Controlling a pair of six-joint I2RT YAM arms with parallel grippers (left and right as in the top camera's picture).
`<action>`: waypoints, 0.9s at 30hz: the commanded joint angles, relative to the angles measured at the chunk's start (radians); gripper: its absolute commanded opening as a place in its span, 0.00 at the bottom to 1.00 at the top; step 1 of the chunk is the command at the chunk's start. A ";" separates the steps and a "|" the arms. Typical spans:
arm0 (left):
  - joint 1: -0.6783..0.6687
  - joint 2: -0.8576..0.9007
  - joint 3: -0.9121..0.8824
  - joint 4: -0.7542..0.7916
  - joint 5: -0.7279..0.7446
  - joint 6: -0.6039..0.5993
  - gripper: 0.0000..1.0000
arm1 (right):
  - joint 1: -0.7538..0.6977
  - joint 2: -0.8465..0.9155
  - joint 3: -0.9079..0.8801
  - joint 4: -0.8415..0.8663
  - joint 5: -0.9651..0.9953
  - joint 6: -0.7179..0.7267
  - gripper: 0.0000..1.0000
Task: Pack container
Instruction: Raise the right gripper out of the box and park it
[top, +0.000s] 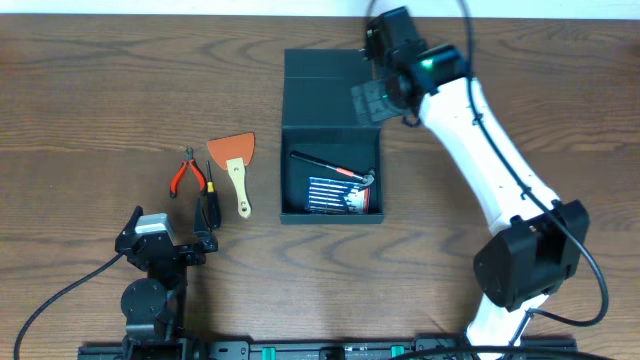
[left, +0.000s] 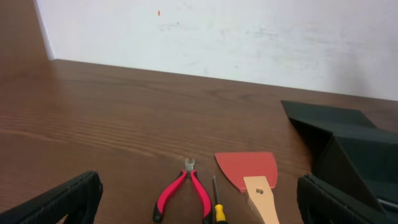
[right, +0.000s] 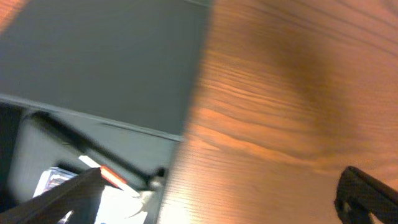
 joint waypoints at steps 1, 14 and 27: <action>0.005 -0.006 -0.030 -0.017 -0.004 0.013 0.99 | -0.070 -0.014 0.031 -0.033 0.061 0.097 0.99; 0.006 -0.006 -0.030 -0.017 -0.004 0.013 0.99 | -0.351 -0.014 0.032 -0.079 0.059 0.128 0.99; 0.005 -0.006 -0.030 -0.017 -0.004 0.013 0.99 | -0.402 -0.014 0.031 -0.079 0.056 0.127 0.99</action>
